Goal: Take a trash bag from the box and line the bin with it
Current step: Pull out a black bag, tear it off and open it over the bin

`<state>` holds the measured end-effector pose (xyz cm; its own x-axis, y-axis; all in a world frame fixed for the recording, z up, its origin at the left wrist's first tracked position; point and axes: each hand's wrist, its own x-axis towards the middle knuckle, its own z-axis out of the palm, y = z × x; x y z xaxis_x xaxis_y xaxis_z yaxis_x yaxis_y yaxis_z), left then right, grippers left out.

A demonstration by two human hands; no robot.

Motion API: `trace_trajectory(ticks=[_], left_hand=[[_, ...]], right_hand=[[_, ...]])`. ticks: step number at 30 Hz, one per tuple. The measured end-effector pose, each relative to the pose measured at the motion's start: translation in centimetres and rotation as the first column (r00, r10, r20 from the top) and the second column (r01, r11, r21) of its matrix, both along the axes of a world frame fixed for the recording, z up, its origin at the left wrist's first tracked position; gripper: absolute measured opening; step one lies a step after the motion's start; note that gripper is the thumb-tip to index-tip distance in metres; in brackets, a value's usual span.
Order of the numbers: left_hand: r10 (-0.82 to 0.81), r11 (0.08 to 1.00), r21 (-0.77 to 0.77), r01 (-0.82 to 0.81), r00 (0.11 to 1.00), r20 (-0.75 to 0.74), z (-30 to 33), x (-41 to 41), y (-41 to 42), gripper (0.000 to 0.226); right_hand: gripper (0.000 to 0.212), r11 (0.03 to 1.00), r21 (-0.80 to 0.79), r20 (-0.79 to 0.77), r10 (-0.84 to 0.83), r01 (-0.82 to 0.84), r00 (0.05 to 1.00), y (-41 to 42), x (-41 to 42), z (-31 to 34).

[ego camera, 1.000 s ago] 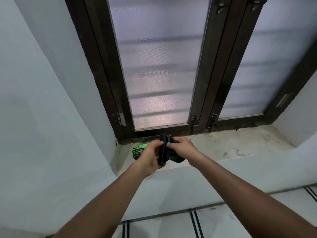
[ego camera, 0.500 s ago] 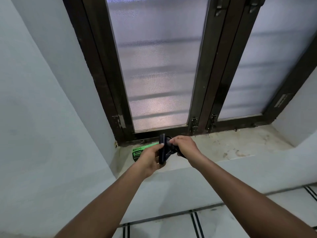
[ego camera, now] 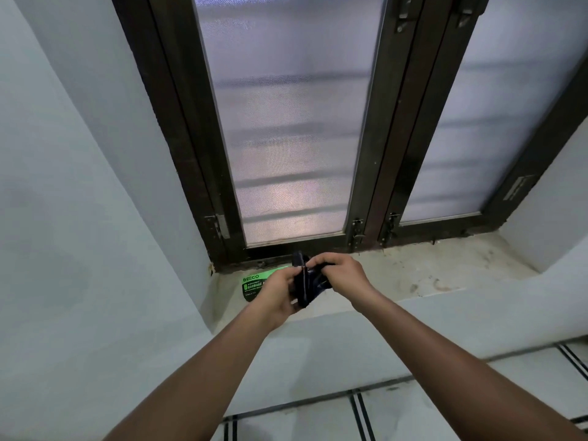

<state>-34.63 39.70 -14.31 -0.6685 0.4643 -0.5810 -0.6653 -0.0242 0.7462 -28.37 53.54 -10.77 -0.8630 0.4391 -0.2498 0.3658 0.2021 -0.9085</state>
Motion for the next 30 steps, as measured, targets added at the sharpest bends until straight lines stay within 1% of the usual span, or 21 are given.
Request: trace_trajectory(ticks=[2, 3, 6, 9, 11, 14, 16, 18, 20, 22, 24, 25, 28, 30], left_hand=[[0.013, 1.0, -0.007, -0.013, 1.0, -0.005, 0.0, -0.1, 0.0, 0.034], [0.006, 1.0, -0.003, -0.006, 1.0, -0.01, 0.2, 0.0, -0.1, 0.033], [-0.036, 0.999, 0.009, 0.036, 0.999, -0.033, 0.3, 0.0, -0.4, 0.028], [0.026, 1.0, -0.005, -0.027, 0.999, -0.023, 0.4, -0.1, -0.5, 0.029], [0.029, 0.999, -0.025, -0.03, 0.999, -0.025, 0.5, 0.0, -0.5, 0.032], [0.045, 0.999, -0.028, -0.046, 0.998, -0.039, 0.5, 0.1, -0.4, 0.035], [0.043, 0.998, -0.051, -0.046, 0.998, -0.056, 0.8, 0.1, -0.4, 0.035], [0.027, 0.999, -0.043, -0.029, 0.999, -0.035, 1.0, 0.2, -0.3, 0.033], [0.003, 1.0, -0.022, -0.003, 1.0, -0.013, 1.4, 0.3, -0.4, 0.032], [-0.033, 0.999, 0.006, 0.034, 0.999, -0.031, 1.5, 0.3, -0.6, 0.034], [-0.055, 0.997, 0.049, 0.058, 0.997, -0.049, 1.4, 0.2, -0.8, 0.037], [-0.052, 0.996, 0.065, 0.054, 0.998, -0.036, 1.5, 0.2, -0.8, 0.039], [-0.005, 0.998, 0.065, 0.004, 1.0, 0.02, 1.3, 0.1, -0.6, 0.046], [0.021, 0.999, 0.026, -0.022, 1.0, 0.02, 1.2, -0.1, -0.5, 0.047]], right_hand=[[0.041, 0.999, 0.01, 0.023, -0.032, 0.032, 0.999, 0.2, 0.0, 0.1], [0.035, 0.999, 0.018, 0.034, -0.034, 0.033, 0.999, 0.3, 0.0, 0.0], [0.005, 0.999, 0.028, 0.023, -0.032, 0.031, 0.999, 0.5, 0.2, -0.1], [0.011, 0.996, 0.061, -0.023, -0.057, 0.058, 0.998, 0.5, 0.4, -0.2], [0.008, 0.996, 0.07, -0.019, -0.062, 0.063, 0.998, 0.6, 0.4, -0.1], [0.033, 0.996, 0.086, 0.014, -0.014, 0.013, 1.0, 0.4, 0.7, 0.4], [0.041, 0.998, 0.059, 0.033, -0.007, 0.005, 0.999, 0.3, 0.7, 0.6], [0.037, 0.998, 0.047, 0.047, -0.033, 0.03, 0.998, 0.1, 0.7, 0.9], [0.021, 0.998, 0.051, 0.043, -0.048, 0.045, 0.998, 0.3, 0.6, 0.9], [0.008, 0.997, 0.072, 0.029, -0.024, 0.022, 0.999, 0.3, 0.8, 0.9], [0.011, 0.997, 0.078, 0.004, -0.015, 0.015, 1.0, 0.4, 0.9, 0.7], [0.013, 0.996, 0.083, -0.003, -0.029, 0.029, 1.0, 0.4, 0.8, 0.5], [0.009, 0.994, 0.095, -0.005, -0.056, 0.056, 0.998, 0.6, 0.8, 0.5], [0.021, 0.995, 0.092, 0.004, -0.031, 0.03, 1.0, 0.5, 0.8, 0.7]])
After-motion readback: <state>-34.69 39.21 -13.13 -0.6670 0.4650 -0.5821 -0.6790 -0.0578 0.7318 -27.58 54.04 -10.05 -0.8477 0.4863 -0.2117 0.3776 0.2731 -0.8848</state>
